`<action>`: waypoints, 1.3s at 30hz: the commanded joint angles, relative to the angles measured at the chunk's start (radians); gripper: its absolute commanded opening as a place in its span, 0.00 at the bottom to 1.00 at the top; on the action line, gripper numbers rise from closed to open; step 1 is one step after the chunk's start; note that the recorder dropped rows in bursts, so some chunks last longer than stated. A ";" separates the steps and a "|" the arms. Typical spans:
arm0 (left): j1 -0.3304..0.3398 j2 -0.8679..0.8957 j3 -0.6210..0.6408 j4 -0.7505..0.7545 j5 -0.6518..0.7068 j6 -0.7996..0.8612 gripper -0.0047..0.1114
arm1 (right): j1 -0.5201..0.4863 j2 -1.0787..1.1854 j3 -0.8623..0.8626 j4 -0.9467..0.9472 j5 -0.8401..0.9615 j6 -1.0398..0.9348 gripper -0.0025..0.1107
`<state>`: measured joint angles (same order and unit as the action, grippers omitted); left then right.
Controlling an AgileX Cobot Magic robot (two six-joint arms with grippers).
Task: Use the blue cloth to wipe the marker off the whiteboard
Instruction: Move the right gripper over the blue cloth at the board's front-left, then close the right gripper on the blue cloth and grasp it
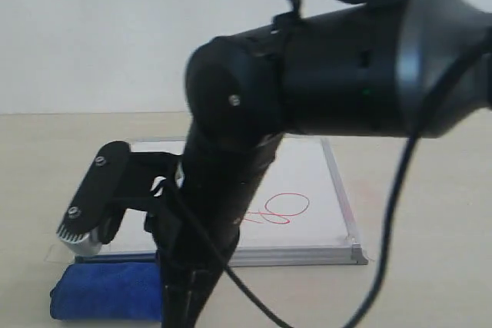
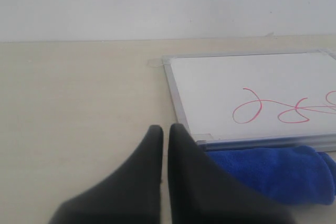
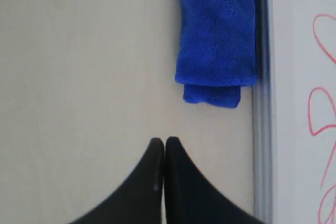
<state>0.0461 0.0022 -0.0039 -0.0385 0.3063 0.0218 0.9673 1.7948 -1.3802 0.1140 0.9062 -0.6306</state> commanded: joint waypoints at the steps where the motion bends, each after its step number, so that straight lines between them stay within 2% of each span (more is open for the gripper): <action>1: 0.002 -0.002 0.004 -0.002 0.001 -0.007 0.07 | 0.041 0.112 -0.173 -0.109 0.086 0.003 0.02; 7: 0.002 -0.002 0.004 -0.002 0.001 -0.007 0.07 | 0.076 0.262 -0.421 -0.249 0.209 0.001 0.02; 14: 0.002 -0.002 0.004 -0.002 0.001 -0.007 0.07 | 0.106 0.397 -0.611 -0.260 0.227 -0.007 0.02; 20: 0.002 -0.002 0.004 -0.002 0.001 -0.007 0.07 | 0.111 0.461 -0.653 -0.258 0.262 0.020 0.02; 24: 0.002 -0.002 0.004 -0.002 0.001 -0.007 0.07 | 0.111 0.482 -0.656 -0.261 0.230 0.121 0.03; 26: 0.002 -0.002 0.004 -0.002 0.001 -0.007 0.07 | 0.111 0.493 -0.656 -0.252 0.241 0.121 0.14; 28: 0.002 -0.002 0.004 -0.002 0.001 -0.007 0.07 | 0.111 0.508 -0.656 -0.248 0.245 0.125 0.43; 29: 0.002 -0.002 0.004 -0.002 0.001 -0.007 0.07 | 0.111 0.509 -0.656 -0.248 0.239 0.131 0.49; 39: 0.002 -0.002 0.004 -0.002 0.001 -0.007 0.07 | 0.111 0.555 -0.656 -0.229 0.159 0.186 0.51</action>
<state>0.0461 0.0022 -0.0039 -0.0385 0.3063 0.0218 1.0764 2.3364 -2.0304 -0.1304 1.0722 -0.4539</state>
